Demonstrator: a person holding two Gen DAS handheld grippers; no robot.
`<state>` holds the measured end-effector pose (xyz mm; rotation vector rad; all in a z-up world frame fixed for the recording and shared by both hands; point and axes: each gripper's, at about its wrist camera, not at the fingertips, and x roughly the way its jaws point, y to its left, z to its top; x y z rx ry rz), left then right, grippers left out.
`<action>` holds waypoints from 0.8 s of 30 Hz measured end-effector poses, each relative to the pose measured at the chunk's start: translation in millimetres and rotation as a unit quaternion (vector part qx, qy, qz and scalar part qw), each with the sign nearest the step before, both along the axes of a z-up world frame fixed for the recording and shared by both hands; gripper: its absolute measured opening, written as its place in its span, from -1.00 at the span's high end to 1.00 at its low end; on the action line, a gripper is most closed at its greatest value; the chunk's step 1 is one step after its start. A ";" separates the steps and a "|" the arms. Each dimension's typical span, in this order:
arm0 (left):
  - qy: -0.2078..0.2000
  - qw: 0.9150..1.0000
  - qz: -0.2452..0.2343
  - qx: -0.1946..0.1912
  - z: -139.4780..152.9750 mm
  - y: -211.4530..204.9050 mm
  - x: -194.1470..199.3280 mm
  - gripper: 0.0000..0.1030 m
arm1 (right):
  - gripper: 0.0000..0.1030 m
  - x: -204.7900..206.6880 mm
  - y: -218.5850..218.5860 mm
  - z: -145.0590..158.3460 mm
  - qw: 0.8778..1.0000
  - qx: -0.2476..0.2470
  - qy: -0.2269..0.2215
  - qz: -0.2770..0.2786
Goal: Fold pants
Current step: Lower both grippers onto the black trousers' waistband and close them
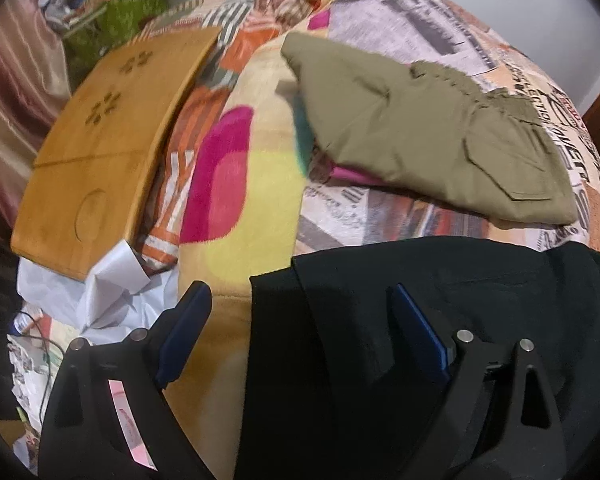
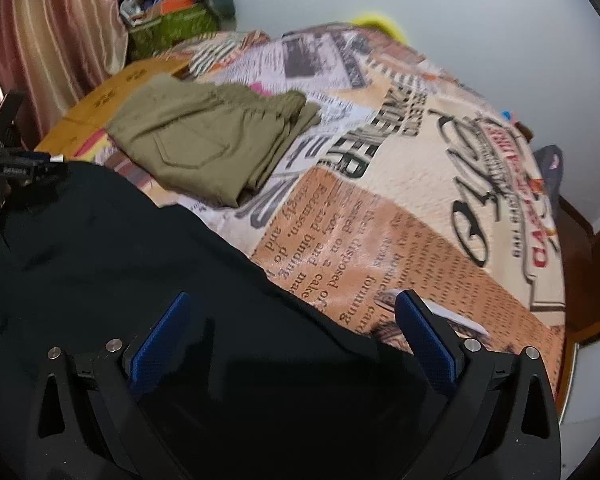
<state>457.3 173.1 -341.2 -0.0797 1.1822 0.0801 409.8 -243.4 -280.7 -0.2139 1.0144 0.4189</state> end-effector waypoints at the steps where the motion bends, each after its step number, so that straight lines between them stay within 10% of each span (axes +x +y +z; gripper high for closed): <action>1: 0.004 1.000 0.001 -0.003 -1.6 1.4 1.4 -0.75 | -0.84 3.4 0.3 -3.9 1.000 -0.001 0.006 0.004; 15: 0.002 0.999 -0.023 -0.024 -8.1 -5.2 8.3 0.44 | -0.30 20.0 10.6 -32.2 0.997 -0.002 0.053 0.051; 20: -0.020 0.999 -0.035 0.007 2.4 -13.0 1.2 0.64 | 0.58 19.5 14.8 -30.3 0.996 0.012 0.064 0.066; 24: -0.035 0.999 -0.035 0.004 15.8 -12.5 -2.7 0.70 | 0.85 15.1 22.1 -27.3 0.996 0.004 0.059 0.068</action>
